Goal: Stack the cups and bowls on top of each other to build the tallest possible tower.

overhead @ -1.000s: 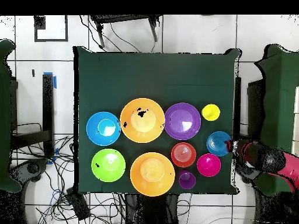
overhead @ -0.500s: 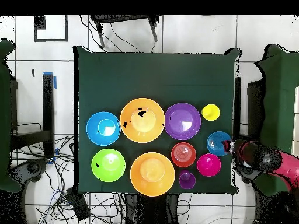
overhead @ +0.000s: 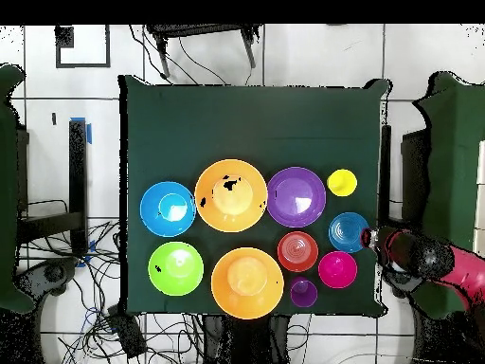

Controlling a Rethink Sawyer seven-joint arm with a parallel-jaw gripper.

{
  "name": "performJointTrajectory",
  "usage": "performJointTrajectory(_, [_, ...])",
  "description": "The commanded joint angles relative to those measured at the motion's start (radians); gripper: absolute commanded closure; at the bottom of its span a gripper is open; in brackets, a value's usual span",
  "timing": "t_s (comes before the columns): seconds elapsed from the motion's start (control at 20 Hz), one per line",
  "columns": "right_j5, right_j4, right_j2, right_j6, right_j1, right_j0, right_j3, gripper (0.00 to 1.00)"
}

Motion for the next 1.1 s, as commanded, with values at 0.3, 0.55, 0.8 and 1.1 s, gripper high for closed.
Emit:
performJointTrajectory(0.3, [0.002,-0.013,-0.021,-0.048,-0.044,0.053,0.066,1.0])
performJointTrajectory(0.55, [0.072,0.054,-0.002,-0.036,-0.153,0.059,0.144,1.0])
performJointTrajectory(0.8, [0.122,0.109,0.002,-0.033,-0.247,0.079,0.187,1.0])
performJointTrajectory(1.1, [0.157,0.175,0.015,-0.026,-0.31,0.095,0.213,1.0])
